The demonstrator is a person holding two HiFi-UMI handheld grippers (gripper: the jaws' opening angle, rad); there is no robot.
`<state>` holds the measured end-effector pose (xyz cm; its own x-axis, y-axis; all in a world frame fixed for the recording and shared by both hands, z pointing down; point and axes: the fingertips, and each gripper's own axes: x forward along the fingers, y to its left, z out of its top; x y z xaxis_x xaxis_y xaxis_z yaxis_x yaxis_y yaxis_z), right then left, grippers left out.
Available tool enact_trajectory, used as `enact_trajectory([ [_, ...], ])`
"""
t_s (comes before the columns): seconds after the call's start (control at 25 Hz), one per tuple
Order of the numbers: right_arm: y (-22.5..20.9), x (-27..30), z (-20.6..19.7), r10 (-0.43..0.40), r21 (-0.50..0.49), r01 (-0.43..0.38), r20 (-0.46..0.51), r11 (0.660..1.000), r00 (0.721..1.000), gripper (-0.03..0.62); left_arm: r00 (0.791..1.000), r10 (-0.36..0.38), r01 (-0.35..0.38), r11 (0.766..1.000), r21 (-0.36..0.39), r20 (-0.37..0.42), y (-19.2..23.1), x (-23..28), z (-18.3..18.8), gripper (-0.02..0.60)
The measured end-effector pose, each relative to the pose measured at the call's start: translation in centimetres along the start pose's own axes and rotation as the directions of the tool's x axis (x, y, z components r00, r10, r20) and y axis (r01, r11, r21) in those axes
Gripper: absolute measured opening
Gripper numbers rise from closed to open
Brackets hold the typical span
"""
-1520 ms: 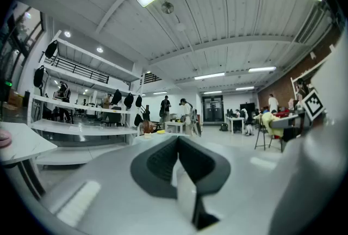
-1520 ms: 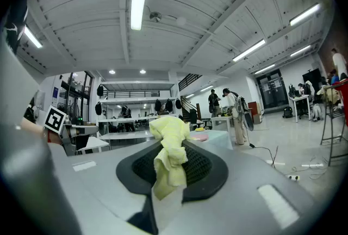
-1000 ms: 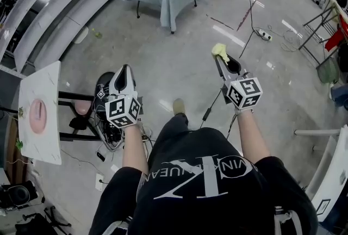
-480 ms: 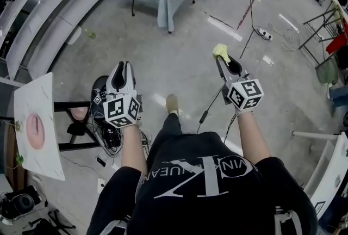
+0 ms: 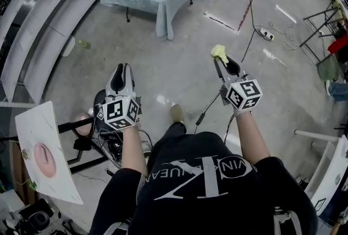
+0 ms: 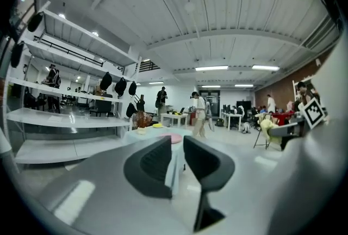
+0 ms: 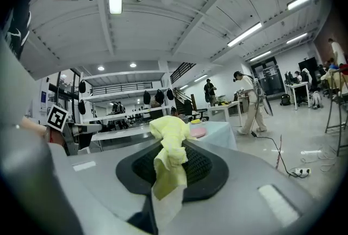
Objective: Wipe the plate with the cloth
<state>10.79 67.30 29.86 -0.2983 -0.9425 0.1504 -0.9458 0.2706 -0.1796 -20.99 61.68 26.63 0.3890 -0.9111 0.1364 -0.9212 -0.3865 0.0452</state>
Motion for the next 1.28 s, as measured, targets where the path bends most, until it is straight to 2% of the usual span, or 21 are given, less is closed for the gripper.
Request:
enact_trajectory([
  [0.24,-1.9,6.2,1.2,-0.05,0.013,0.05,0.015,0.999,0.999,0.087,0.999,-0.044,0.044,0.999,0.013,-0.004,3.1,6.6,0.9,0.0],
  [0.44,-2.8,9.5,2.5,-0.064,0.001,0.064,0.025,0.998,0.998,0.087,0.998,-0.059,0.059,0.998,0.001,-0.003,4.8,9.9,1.0,0.0],
  [0.92,-3.6,12.2,4.3,-0.053,-0.012,0.053,0.038,0.999,0.998,0.087,0.998,-0.067,0.067,0.998,-0.017,-0.021,5.3,11.7,0.7,0.0],
  [1.28,-4.4,16.4,4.6,-0.018,0.004,0.018,0.047,1.0,0.999,0.087,0.998,-0.055,0.055,0.998,0.011,-0.009,6.3,14.6,1.8,0.0],
])
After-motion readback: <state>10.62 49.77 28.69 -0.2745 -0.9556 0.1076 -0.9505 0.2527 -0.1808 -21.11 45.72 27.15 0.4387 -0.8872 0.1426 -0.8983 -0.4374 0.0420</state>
